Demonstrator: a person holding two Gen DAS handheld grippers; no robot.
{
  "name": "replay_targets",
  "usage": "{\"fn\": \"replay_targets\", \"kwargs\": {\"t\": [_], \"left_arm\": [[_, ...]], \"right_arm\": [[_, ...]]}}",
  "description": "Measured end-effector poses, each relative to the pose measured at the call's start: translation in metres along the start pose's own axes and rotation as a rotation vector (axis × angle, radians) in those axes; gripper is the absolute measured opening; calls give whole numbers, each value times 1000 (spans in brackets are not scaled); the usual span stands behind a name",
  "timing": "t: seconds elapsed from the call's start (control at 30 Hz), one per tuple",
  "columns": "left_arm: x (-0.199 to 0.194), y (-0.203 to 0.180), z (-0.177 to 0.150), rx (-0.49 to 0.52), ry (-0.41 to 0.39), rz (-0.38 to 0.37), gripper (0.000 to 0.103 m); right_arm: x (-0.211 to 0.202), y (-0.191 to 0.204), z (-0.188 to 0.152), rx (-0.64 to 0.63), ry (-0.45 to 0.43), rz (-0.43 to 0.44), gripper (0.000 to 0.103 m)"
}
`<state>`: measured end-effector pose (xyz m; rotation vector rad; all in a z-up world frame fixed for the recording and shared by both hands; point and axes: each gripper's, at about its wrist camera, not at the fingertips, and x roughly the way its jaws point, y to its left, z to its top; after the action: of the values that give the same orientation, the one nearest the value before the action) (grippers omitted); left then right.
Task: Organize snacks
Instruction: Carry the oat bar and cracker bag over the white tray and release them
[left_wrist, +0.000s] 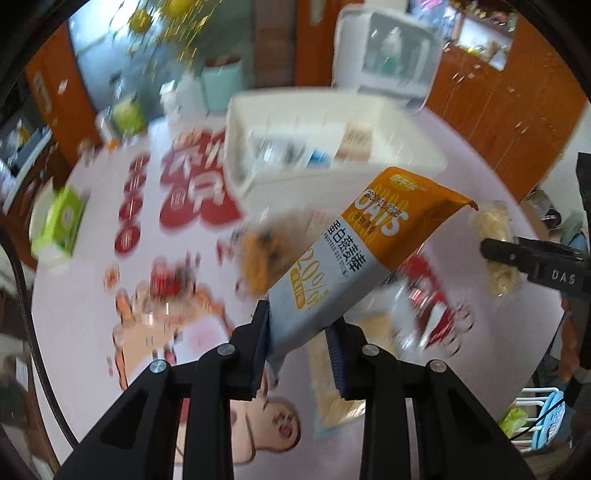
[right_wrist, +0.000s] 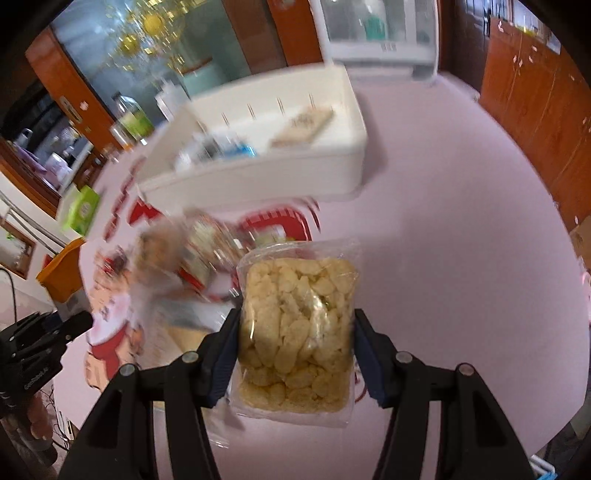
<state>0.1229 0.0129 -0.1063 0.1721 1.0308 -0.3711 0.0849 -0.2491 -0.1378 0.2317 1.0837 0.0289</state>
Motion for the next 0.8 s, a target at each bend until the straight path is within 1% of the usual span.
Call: {"fn": "replay_targets", "kwargs": {"t": [0.17,0.3,0.4,0.5,0.63,0.8], "left_arm": [[-33,-18,52,51,-113,-1,28],[-51,-24,92,60,-177,17,28],[-58,-25,118,66,-202,51,28],[-62,-25,140,64,-221,74,28],[-62,-22,166,48,-233,95,28],[-58,-20,194,49,-248,119,28]], "right_arm": [[-47,16,40,-59,-128,27,58],[-86,25,77,-94,-231,47,58],[-108,31,101,-129,-295,41,58],[-121,40,126,-157,-345,29,58],[-133,45,153,-181,-390,29,58],[-134,51,188,-192,-411,24,59]]}}
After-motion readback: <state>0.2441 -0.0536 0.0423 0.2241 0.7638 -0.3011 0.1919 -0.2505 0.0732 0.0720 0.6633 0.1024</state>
